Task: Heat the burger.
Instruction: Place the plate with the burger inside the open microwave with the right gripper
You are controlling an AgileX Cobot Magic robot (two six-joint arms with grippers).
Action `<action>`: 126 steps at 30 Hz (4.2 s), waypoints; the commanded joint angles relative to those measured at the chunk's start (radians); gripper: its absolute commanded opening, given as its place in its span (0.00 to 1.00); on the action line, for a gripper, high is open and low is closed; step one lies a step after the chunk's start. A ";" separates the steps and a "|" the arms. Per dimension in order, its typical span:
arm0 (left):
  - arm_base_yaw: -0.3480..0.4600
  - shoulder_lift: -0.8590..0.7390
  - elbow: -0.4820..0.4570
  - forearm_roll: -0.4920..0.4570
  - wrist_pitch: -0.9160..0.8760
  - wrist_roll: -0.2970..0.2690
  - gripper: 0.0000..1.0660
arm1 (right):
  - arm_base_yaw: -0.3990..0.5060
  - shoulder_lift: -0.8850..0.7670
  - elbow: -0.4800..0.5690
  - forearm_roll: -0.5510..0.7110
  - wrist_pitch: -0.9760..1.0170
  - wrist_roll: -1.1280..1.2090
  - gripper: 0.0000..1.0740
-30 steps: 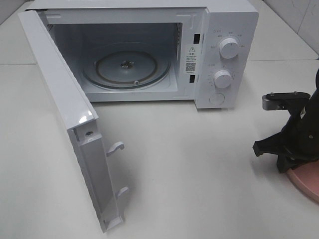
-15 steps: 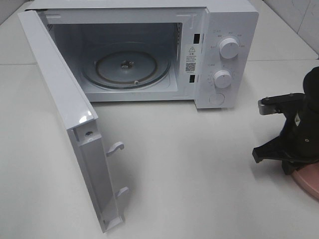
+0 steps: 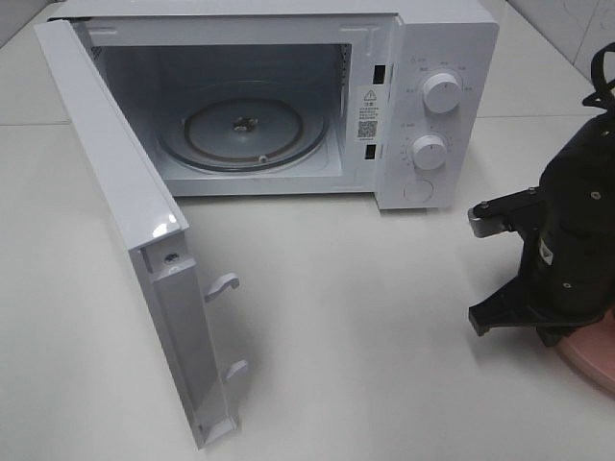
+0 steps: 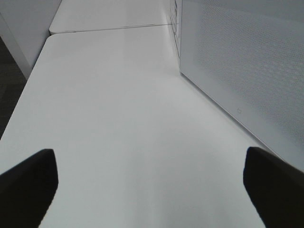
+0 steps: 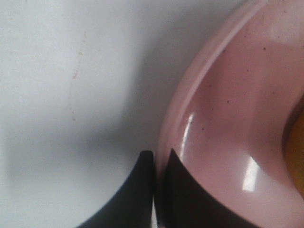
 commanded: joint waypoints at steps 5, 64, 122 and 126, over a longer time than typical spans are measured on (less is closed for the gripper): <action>0.002 -0.007 0.003 -0.003 -0.002 -0.003 0.94 | 0.044 -0.030 0.003 -0.063 0.075 0.021 0.00; 0.002 -0.007 0.003 -0.003 -0.002 -0.003 0.94 | 0.433 -0.439 0.124 -0.157 0.359 -0.101 0.00; 0.002 -0.007 0.003 -0.003 -0.002 -0.003 0.94 | 0.601 -0.439 0.124 -0.230 -0.017 -0.939 0.01; 0.002 -0.007 0.003 -0.003 -0.002 -0.003 0.94 | 0.560 -0.439 0.124 -0.229 -0.065 -1.015 0.01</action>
